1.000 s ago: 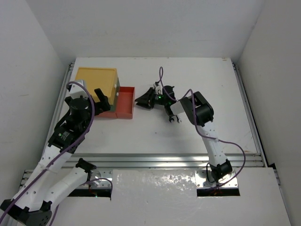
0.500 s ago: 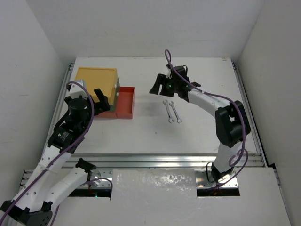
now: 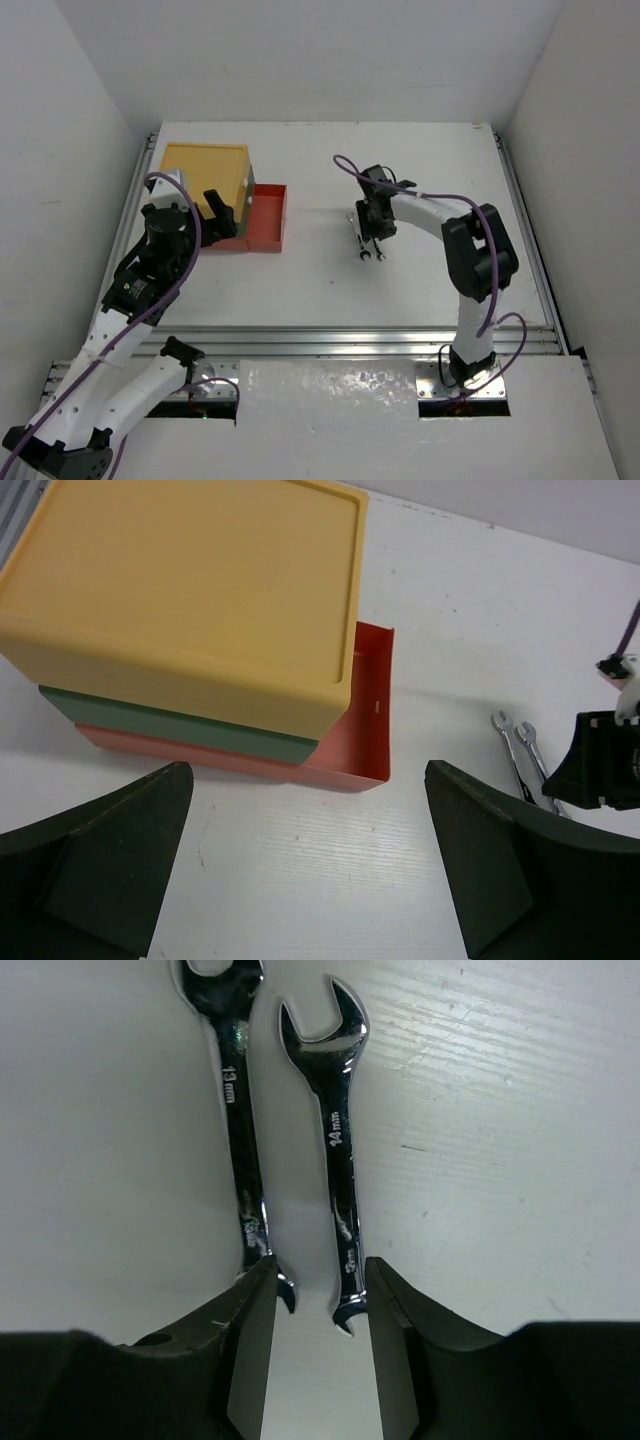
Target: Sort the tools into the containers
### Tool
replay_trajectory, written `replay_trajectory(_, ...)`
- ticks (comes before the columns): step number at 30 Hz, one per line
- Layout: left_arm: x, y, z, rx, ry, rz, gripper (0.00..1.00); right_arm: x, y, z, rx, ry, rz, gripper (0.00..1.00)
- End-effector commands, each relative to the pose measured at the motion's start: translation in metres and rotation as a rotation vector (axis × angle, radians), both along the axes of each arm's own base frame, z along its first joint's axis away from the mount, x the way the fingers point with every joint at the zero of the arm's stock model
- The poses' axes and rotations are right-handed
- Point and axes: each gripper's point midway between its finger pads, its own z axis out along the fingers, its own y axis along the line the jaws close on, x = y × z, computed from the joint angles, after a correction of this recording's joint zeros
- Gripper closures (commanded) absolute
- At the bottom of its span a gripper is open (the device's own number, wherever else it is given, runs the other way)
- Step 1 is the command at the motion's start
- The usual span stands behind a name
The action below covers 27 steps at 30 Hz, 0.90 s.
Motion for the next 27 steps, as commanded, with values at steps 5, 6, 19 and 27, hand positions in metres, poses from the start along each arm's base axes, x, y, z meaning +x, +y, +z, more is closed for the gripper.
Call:
replay_trajectory(5, 0.004, -0.003, 0.006, -0.006, -0.030, -0.022, 0.01, 0.006, -0.011, -0.037, -0.039, 0.061, 0.023, 0.64)
replay_trajectory(6, 0.004, -0.003, 0.006, -0.007, -0.030, -0.023, 0.01, 0.005, -0.012, -0.045, -0.045, 0.078, 0.026, 0.66)
replay_trajectory(19, 0.005, -0.055, 0.006, -0.222, 0.004, -0.215, 0.03, 0.023, -0.013, -0.030, -0.043, 0.038, 0.034, 1.00)
replay_trajectory(27, 0.002, -0.168, -0.006, -0.526, 0.010, -0.541, 0.03, 0.015, -0.002, 0.088, 0.165, -0.276, 0.026, 1.00)
